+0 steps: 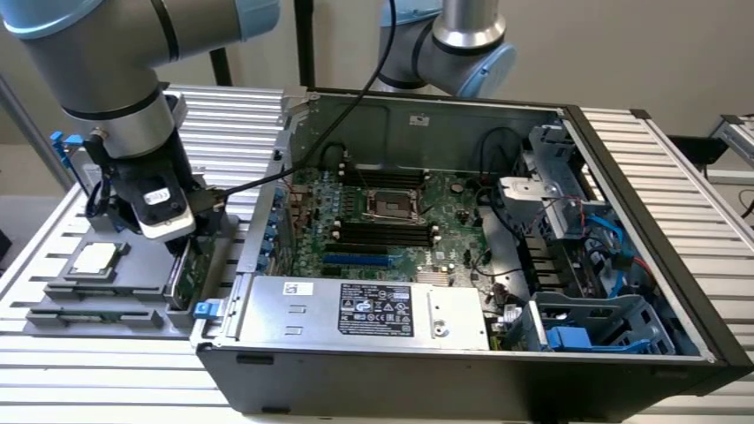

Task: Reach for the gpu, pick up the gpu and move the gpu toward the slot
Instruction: 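Pick up the gpu and move the gpu toward the slot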

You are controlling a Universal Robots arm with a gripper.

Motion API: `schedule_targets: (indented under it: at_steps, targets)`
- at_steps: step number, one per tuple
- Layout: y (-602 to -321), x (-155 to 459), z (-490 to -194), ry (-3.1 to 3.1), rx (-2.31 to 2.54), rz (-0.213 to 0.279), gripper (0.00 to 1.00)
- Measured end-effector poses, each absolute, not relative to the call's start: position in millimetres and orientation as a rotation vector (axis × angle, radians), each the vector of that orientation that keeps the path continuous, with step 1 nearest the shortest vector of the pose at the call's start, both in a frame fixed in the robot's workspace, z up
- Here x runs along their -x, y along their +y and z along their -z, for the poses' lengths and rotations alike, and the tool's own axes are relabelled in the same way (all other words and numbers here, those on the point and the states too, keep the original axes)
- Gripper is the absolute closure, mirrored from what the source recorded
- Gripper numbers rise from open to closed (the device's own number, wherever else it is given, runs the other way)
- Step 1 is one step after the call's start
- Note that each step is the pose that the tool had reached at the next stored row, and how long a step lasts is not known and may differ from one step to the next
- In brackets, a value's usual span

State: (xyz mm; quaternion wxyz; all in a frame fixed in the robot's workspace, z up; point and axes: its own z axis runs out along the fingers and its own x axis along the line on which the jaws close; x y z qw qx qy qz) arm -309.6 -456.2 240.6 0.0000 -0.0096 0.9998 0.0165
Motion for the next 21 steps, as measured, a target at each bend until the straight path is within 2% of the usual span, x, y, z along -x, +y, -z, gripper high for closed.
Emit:
schedule_targets:
  at_steps: [3, 4, 8, 21]
  targets:
    - [-456.3, 309.6, -240.8, 3.141, 0.03, -0.052, 0.63]
    - [-456.3, 309.6, -240.8, 3.141, 0.03, -0.052, 0.71]
    - [-456.4, 309.6, -240.9, 3.141, 0.03, -0.052, 0.73]
    - [-456.4, 305.3, -250.9, 3.19, 0.029, -0.053, 0.73]
